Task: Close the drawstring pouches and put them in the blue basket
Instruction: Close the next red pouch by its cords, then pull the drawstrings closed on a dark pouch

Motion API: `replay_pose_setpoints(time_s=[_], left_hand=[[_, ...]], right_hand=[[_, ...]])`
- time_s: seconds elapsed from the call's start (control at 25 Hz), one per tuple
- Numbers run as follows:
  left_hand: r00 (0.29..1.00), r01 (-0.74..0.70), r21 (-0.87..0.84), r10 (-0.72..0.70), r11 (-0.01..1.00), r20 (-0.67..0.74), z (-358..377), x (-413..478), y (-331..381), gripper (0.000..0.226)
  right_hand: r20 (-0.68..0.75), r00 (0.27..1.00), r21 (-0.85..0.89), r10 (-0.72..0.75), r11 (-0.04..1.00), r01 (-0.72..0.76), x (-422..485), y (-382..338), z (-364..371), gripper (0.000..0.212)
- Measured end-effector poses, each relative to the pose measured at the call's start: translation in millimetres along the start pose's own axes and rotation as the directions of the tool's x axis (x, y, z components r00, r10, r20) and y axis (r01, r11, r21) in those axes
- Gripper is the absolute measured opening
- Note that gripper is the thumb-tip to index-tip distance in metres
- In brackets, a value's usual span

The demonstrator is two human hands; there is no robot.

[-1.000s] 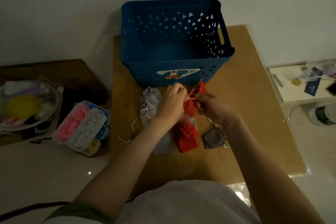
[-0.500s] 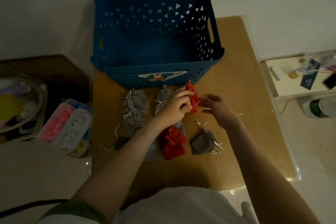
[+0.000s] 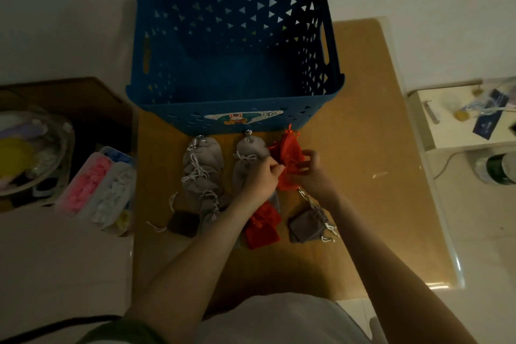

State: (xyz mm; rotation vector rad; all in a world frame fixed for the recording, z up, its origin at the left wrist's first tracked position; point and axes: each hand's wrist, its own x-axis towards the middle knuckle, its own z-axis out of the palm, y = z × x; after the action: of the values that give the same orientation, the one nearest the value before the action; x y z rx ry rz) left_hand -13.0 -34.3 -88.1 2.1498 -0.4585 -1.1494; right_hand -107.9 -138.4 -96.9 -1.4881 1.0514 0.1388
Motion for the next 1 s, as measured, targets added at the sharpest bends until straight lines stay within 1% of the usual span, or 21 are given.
replay_pose_setpoints(time_s=[0.04, 0.12, 0.16, 0.24, 0.28, 0.36, 0.44, 0.52, 0.56, 0.64, 0.68, 0.72, 0.76, 0.8, 0.88, 0.96, 1.0], left_hand=[[0.999, 0.03, -0.114, -0.028, 0.993, 0.018, 1.1, 0.4, 0.0, 0.016], [0.992, 0.118, -0.325, -0.096, 0.938, 0.082, 1.9, -2.3, 3.9, 0.016], [0.988, 0.15, -0.385, -0.122, 0.911, 0.096, 1.8, -4.0, 5.4, 0.018], [0.983, 0.181, -0.438, -0.161, 0.88, 0.084, 0.0, -7.6, 6.6, 0.024], [0.983, 0.18, -0.423, -0.173, 0.888, 0.055, -1.7, -8.0, 6.3, 0.026], [0.983, 0.154, -0.336, -0.178, 0.929, -0.041, -7.1, -8.8, 1.8, 0.026], [0.987, 0.076, -0.183, -0.099, 0.98, -0.124, -13.4, -8.6, -7.0, 0.02], [0.992, 0.038, -0.039, -0.042, 0.999, -0.118, -18.2, -12.8, -13.7, 0.015], [0.995, 0.036, -0.001, -0.036, 0.999, -0.097, -17.7, -13.1, -17.4, 0.016], [0.998, 0.049, 0.031, -0.048, 0.998, -0.033, -13.4, -15.6, -19.4, 0.018], [0.999, 0.053, 0.047, -0.053, 0.997, -0.002, -10.9, -18.2, -17.4, 0.018], [0.999, 0.043, 0.065, -0.044, 0.997, 0.015, -8.5, -19.9, -16.4, 0.018], [0.999, 0.025, 0.08, -0.027, 0.996, 0.022, -5.6, -21.0, -16.6, 0.018], [1.0, 0.007, 0.097, -0.01, 0.995, 0.024, -4.2, -22.9, -16.0, 0.019], [0.999, -0.025, 0.122, 0.021, 0.992, 0.032, -2.0, -27.4, -15.8, 0.018], [0.997, -0.062, 0.16, 0.055, 0.985, 0.049, -2.8, -35.5, -13.3, 0.017], [0.995, -0.085, 0.198, 0.073, 0.977, 0.067, -3.7, -40.4, -12.5, 0.018]], right_hand=[[-0.021, 1.0, -0.041, -0.005, 0.999, 0.004, 1.3, 2.4, 3.3, 0.049], [-0.109, 0.994, -0.085, -0.024, 0.996, 0.014, 5.4, 5.0, 3.9, 0.04], [-0.143, 0.989, -0.071, -0.037, 0.997, 0.027, 7.4, 5.5, 2.2, 0.038], [-0.163, 0.986, 0.003, -0.036, 0.999, 0.037, 14.5, 5.9, -1.1, 0.041], [-0.149, 0.989, 0.017, -0.013, 1.0, 0.016, 18.5, 5.9, -2.1, 0.046], [-0.101, 0.994, -0.059, 0.035, 0.997, -0.041, 23.9, 4.7, -0.2, 0.051], [-0.061, 0.998, -0.101, 0.028, 0.994, -0.034, 23.2, 2.7, 4.3, 0.048], [-0.062, 0.998, -0.065, -0.003, 0.998, -0.001, 18.3, 6.9, 7.7, 0.056], [-0.09, 0.996, -0.097, -0.019, 0.995, 0.01, 17.4, 13.3, 6.3, 0.063], [-0.114, 0.993, -0.305, 0.009, 0.951, -0.043, 13.0, 28.7, -2.2, 0.071], [-0.091, 0.994, -0.422, 0.059, 0.902, -0.092, 9.8, 35.9, -7.5, 0.07], [-0.055, 0.992, -0.531, 0.116, 0.838, -0.128, 5.5, 42.9, -12.7, 0.065], [-0.022, 0.989, -0.611, 0.149, 0.781, -0.131, 0.2, 49.2, -15.8, 0.057], [-0.004, 0.99, -0.647, 0.14, 0.754, -0.11, -3.5, 54.9, -16.5, 0.047], [-0.034, 0.999, -0.626, 0.03, 0.779, -0.045, -11.6, 63.7, -12.7, 0.031], [-0.081, 0.995, -0.56, -0.067, 0.828, 0.01, -18.9, 66.0, -6.3, 0.023], [-0.076, 0.991, -0.521, -0.106, 0.852, 0.052, -21.6, 66.0, -3.7, 0.018]])
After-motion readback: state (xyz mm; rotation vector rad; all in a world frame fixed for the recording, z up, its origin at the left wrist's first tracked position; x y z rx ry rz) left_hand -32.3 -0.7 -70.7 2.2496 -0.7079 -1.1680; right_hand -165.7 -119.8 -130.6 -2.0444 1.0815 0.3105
